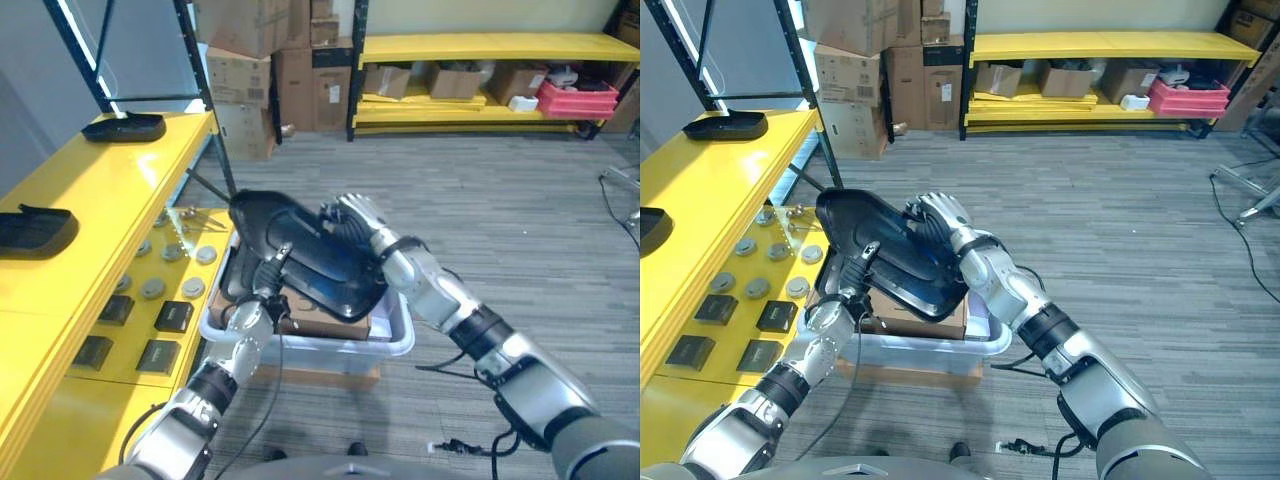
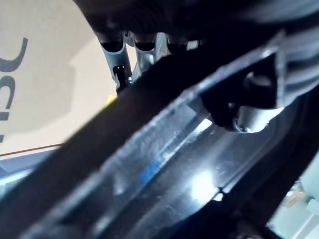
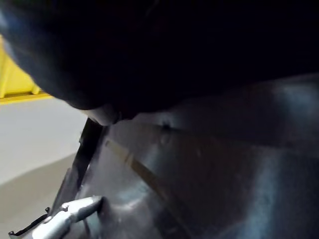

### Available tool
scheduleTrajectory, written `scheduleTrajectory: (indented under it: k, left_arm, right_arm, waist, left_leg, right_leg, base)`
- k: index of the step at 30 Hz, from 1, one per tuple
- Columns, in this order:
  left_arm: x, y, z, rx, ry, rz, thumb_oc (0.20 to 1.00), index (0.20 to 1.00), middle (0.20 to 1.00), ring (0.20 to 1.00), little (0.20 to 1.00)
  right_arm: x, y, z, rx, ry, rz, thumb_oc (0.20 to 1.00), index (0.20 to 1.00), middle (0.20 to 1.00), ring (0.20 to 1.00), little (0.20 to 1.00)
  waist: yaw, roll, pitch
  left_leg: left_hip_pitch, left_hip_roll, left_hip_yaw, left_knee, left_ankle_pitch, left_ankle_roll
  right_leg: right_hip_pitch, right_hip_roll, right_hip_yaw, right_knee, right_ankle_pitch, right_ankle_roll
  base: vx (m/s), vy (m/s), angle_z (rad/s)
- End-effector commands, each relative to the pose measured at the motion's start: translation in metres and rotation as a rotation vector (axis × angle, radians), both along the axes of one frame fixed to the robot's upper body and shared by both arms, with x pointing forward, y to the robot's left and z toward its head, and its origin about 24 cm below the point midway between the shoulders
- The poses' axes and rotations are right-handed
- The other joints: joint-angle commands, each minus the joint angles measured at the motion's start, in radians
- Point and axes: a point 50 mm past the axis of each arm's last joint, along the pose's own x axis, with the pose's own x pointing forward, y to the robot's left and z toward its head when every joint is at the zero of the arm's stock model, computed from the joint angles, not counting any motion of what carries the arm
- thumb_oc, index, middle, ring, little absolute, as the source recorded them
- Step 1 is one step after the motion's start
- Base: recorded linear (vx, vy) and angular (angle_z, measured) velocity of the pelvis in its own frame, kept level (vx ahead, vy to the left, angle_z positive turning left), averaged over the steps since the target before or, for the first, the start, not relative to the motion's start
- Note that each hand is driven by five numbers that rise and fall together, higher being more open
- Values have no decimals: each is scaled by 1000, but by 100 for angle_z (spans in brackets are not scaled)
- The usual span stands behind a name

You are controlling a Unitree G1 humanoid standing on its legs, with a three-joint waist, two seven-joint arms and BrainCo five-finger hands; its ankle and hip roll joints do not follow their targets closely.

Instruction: Move parts from the plastic box to the shelf.

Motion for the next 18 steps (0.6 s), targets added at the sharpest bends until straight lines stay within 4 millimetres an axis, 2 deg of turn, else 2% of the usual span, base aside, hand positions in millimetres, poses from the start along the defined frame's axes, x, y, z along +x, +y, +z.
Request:
scheduleTrajectory:
  k: [1, 2, 4, 8, 10, 12, 13, 15, 16, 17, 18]
  left_arm:
    - [26, -14, 51, 15, -242, 2, 200, 200, 200, 200, 200]
    - [25, -10, 52, 0, -252, 26, 200, 200, 200, 200, 200]
    - [22, 0, 55, 2, -279, 78, 200, 200, 200, 200, 200]
    - [14, 34, 61, 220, -383, 161, 200, 200, 200, 200, 200]
    - [6, 63, 69, 370, -466, 236, 200, 200, 200, 200, 200]
    - [-3, 83, 78, 470, -523, 297, 200, 200, 200, 200, 200]
    - [-13, 103, 87, 602, -584, 346, 200, 200, 200, 200, 200]
    - [-19, 113, 92, 650, -617, 372, 200, 200, 200, 200, 200]
    - [-20, 113, 92, 650, -617, 372, 200, 200, 200, 200, 200]
    - [-27, 122, 97, 665, -641, 400, 200, 200, 200, 200, 200]
    - [-30, 123, 97, 657, -643, 404, 200, 200, 200, 200, 200]
  right_arm:
    - [-28, 54, 25, 141, -53, 339, 200, 200, 200, 200, 200]
    - [-31, 53, 24, 138, -55, 348, 200, 200, 200, 200, 200]
    - [-35, 42, 21, 156, -48, 324, 1000, 1000, 1000, 1000, 1000]
    - [-39, -7, 1, 346, 26, 121, 1000, 1000, 1000, 1000, 1000]
    - [-51, -49, -24, 570, 118, -69, 1000, 1000, 1000, 1000, 1000]
    - [-64, -79, -45, 676, 161, -223, 1000, 1000, 1000, 1000, 1000]
    - [-78, -107, -69, 645, 201, -380, 1000, 1000, 1000, 1000, 1000]
    - [-88, -127, -90, 512, 255, -476, 1000, 1000, 1000, 1000, 1000]
    - [-88, -127, -90, 511, 255, -475, 1000, 1000, 1000, 1000, 1000]
    - [-103, -145, -116, 419, 338, -584, 1000, 1000, 1000, 1000, 1000]
    - [-110, -150, -133, 401, 410, -631, 1000, 1000, 1000, 1000, 1000]
  waist:
    - [14, -41, -50]
    - [15, -42, -49]
    - [16, -42, -47]
    - [11, -40, -42]
    - [2, -36, -39]
    - [-4, -32, -37]
    - [-7, -28, -32]
    - [-5, -24, -31]
    - [-6, -24, -31]
    - [-1, -21, -24]
    - [2, -19, -22]
  left_leg:
    - [17, 42, 24, 7, -38, -39]
    - [17, 42, 23, 7, -39, -39]
    - [15, 42, 21, 8, -39, -39]
    - [15, 43, 22, 8, -39, -39]
    - [15, 44, 25, 5, -39, -40]
    - [16, 44, 26, 4, -40, -40]
    - [14, 46, 27, 2, -38, -43]
    - [12, 47, 25, 0, -37, -46]
    - [12, 47, 25, 0, -37, -47]
    - [9, 46, 16, 0, -35, -50]
    - [5, 47, 9, 1, -33, -52]
  right_leg:
    - [47, -74, -10, 41, -93, 74]
    - [47, -74, -11, 40, -94, 74]
    - [46, -74, -11, 40, -94, 74]
    - [47, -74, -14, 39, -95, 75]
    - [45, -73, -12, 39, -98, 76]
    - [43, -72, -11, 42, -99, 75]
    - [40, -71, -11, 45, -100, 75]
    - [37, -70, -14, 46, -100, 75]
    - [37, -70, -14, 46, -101, 75]
    - [38, -69, -22, 48, -103, 73]
    - [37, -70, -29, 50, -105, 72]
  base:
    - [0, 0, 0]
    - [0, 0, 0]
    - [0, 0, 0]
    - [7, -12, 3]
    - [0, 0, 0]
    - [3, -8, -3]
    - [-2, -22, -5]
    - [-3, -14, -2]
    - [-19, -34, -1]
    - [-29, -35, 2]
    - [-32, -59, 5]
